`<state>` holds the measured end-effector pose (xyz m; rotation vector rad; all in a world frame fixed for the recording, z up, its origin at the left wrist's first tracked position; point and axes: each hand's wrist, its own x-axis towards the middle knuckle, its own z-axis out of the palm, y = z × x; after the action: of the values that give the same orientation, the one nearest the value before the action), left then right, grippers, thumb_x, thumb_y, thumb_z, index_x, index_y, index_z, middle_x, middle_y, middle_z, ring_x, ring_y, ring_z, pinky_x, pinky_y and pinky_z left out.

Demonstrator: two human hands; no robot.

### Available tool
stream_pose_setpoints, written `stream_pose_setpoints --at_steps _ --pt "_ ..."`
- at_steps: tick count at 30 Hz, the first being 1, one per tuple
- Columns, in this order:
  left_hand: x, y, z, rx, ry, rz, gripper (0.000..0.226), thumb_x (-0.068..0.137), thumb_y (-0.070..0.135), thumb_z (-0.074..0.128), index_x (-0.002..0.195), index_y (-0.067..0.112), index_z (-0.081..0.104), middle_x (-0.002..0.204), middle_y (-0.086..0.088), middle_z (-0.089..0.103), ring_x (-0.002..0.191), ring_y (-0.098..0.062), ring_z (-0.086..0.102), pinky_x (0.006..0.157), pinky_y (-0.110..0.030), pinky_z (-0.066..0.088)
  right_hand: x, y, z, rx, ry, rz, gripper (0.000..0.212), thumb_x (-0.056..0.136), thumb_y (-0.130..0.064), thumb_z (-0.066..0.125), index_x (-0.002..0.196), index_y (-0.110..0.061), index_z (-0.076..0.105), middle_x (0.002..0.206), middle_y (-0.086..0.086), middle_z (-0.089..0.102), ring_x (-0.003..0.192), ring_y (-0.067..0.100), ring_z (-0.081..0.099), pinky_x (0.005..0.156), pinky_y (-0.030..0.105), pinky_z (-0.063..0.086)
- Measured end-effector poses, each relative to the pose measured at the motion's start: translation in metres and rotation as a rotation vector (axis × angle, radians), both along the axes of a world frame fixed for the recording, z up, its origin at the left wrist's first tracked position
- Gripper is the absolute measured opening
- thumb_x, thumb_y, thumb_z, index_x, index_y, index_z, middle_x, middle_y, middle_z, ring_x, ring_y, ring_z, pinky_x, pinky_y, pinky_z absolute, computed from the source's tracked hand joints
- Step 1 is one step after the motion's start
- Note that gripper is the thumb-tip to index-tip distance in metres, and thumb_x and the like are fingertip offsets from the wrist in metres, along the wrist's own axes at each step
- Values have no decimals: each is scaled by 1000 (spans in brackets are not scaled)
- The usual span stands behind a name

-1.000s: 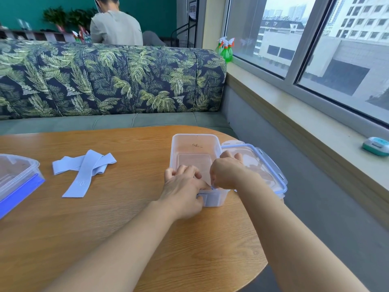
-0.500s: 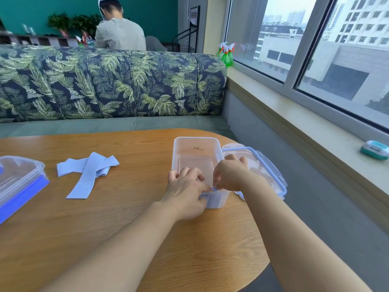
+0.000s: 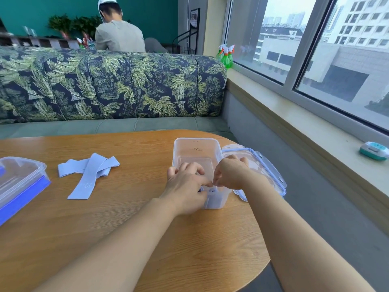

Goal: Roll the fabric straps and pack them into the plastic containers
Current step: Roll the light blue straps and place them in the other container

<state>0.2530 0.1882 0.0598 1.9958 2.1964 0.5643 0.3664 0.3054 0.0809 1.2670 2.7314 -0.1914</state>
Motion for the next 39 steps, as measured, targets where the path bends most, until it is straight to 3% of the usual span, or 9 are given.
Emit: stream_pose_setpoints --at_steps 7,12,15,18,21,28,30,34,39 --pt "-35 -13 6 161 -146 267 32 92 22 50 113 41 66 118 16 48 117 -8 35 87 -27 16 -12 -11 15 10 145 0 26 92 -18 53 96 -35 72 108 -4 67 121 20 37 99 41 26" --pt "-61 -42 8 128 -112 346 32 94 24 49 118 41 62 119 15 47 119 -9 35 85 -27 15 -33 -36 30 23 183 52 29 92 -15 51 95 -35 72 98 -10 67 120 20 37 96 39 26" --pt "-80 -66 6 64 -93 356 33 94 29 51 124 40 58 124 14 45 122 -10 33 96 -30 18 -47 -54 37 46 192 79 29 94 -15 50 96 -34 73 93 -14 61 121 20 37 96 38 26" --pt "-103 -96 0 -63 -67 360 40 93 34 54 132 38 51 135 11 43 130 -13 30 108 -34 18 -63 -71 42 50 197 104 27 94 -18 51 95 -34 73 104 -13 65 121 21 39 95 37 25" --pt "-128 -125 -9 -181 -64 374 50 89 37 60 138 35 46 146 10 39 138 -15 26 110 -34 20 -82 -86 42 54 190 127 24 92 -20 54 94 -35 74 106 -10 67 119 20 40 89 37 24" --pt "-179 -179 -22 -396 -160 497 84 74 46 74 146 32 34 150 5 38 138 -25 33 110 -35 32 -135 -117 34 46 175 189 22 92 -22 54 93 -33 72 108 -10 66 117 19 42 97 38 27" --pt "-190 -188 -25 -467 -98 501 89 73 51 75 147 26 32 152 3 34 140 -25 30 112 -36 29 -152 -125 26 31 169 209 23 92 -21 53 94 -33 72 109 -9 66 117 20 44 97 38 29" --pt "-207 -198 -38 -563 -50 445 103 75 62 69 153 18 18 162 1 6 149 -13 7 118 -37 9 -188 -143 3 -19 158 234 23 91 -20 52 96 -30 72 107 -6 67 108 21 55 94 36 34" --pt "-214 -199 -41 -539 -38 397 105 73 64 68 153 18 18 162 3 5 149 -12 6 117 -35 14 -239 -168 -32 -40 178 292 22 90 -24 57 109 -26 68 113 -3 66 112 21 53 95 35 37"
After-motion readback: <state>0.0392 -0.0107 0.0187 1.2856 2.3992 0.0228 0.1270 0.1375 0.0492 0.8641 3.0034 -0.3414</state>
